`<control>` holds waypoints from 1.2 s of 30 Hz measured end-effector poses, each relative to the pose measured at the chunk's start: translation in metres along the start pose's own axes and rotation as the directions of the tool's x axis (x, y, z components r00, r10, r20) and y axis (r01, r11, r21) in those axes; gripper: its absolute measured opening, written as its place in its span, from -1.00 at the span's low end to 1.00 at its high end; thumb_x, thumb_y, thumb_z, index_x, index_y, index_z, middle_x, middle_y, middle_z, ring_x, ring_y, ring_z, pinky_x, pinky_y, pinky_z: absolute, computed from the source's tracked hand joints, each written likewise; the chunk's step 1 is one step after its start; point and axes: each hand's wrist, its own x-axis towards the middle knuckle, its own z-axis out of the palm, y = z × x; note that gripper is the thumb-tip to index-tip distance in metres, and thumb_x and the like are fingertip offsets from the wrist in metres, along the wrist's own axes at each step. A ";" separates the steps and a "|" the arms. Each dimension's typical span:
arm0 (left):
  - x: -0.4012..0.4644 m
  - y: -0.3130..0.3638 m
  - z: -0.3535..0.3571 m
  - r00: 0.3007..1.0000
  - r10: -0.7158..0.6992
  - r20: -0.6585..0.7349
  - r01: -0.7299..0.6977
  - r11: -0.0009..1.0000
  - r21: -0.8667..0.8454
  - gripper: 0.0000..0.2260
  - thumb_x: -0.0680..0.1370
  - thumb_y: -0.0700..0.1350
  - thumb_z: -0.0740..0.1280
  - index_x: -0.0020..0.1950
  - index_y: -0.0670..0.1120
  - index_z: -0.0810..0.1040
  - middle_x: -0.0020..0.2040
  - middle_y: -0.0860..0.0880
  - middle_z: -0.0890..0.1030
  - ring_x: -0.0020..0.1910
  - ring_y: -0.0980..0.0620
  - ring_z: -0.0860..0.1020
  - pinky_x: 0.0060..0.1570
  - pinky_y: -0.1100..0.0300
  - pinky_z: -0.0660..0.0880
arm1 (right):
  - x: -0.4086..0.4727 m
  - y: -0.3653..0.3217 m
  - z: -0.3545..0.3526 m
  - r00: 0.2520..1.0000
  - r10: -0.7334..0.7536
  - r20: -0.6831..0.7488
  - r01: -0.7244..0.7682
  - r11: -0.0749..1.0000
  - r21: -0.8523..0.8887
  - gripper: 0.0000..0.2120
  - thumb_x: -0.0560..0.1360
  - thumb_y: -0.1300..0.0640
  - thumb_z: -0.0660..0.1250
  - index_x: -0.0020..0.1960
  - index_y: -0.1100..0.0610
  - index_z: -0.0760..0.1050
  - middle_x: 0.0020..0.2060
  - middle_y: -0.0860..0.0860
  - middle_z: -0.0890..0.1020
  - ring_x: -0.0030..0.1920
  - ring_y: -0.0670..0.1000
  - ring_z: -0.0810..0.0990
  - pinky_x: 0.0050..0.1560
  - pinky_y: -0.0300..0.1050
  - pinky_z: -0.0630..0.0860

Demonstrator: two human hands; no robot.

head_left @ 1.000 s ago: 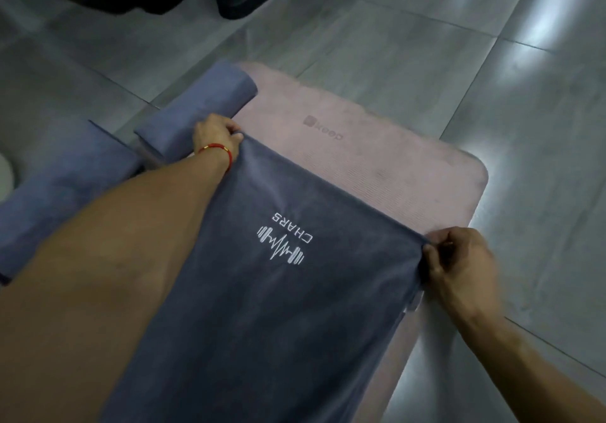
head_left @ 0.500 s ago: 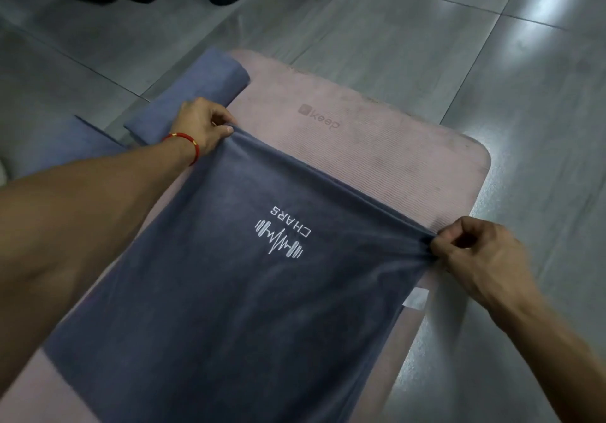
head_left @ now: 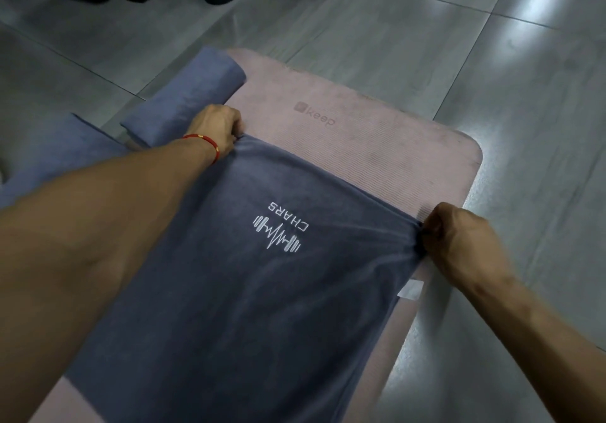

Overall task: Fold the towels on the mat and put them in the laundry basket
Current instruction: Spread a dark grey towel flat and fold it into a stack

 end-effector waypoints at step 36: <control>-0.632 -0.169 -0.374 0.423 -0.720 -0.550 0.224 0.672 -0.706 -0.80 0.49 -0.25 0.48 0.09 -0.08 0.71 -0.10 0.09 0.70 -0.13 0.29 0.64 -0.03 0.48 0.53 | -0.194 -0.405 -0.220 0.600 -0.753 -0.269 0.694 0.323 0.643 -0.75 0.53 0.39 0.39 -0.04 0.04 0.64 -0.31 -0.14 0.71 -0.31 -0.20 0.63 -0.20 -0.38 0.59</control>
